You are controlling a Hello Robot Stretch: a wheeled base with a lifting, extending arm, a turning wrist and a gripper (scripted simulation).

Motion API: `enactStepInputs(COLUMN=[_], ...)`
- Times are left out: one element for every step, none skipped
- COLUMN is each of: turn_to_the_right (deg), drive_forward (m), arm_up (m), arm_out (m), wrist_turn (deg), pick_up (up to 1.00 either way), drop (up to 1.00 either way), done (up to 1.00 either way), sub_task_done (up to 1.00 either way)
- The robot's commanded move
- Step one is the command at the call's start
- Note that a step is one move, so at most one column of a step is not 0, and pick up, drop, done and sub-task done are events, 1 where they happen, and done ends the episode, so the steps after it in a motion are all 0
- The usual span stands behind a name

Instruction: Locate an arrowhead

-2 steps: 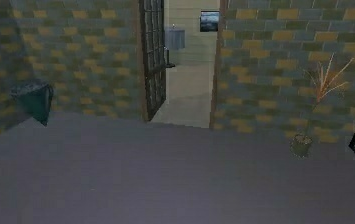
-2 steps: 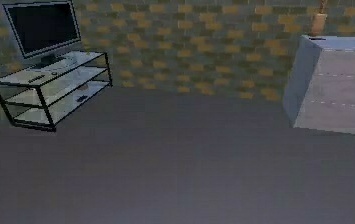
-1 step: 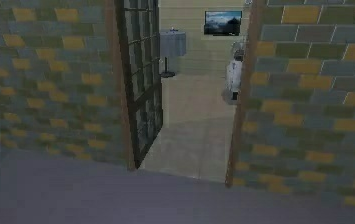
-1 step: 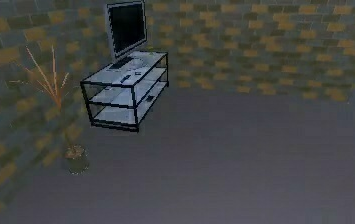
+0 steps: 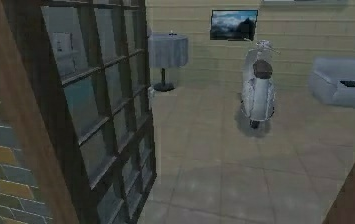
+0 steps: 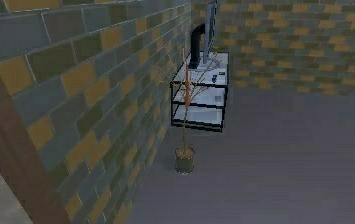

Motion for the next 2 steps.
enactStepInputs(turn_to_the_right=[-3.0,0.0], drive_forward=[0.0,0.2], arm_up=[0.0,0.0], arm_out=[0.0,0.0], wrist_turn=[0.0,0.0], pick_up=[0.0,0.0], drop=[0.0,0.0], done=[0.0,0.0], sub_task_done=[0.0,0.0])
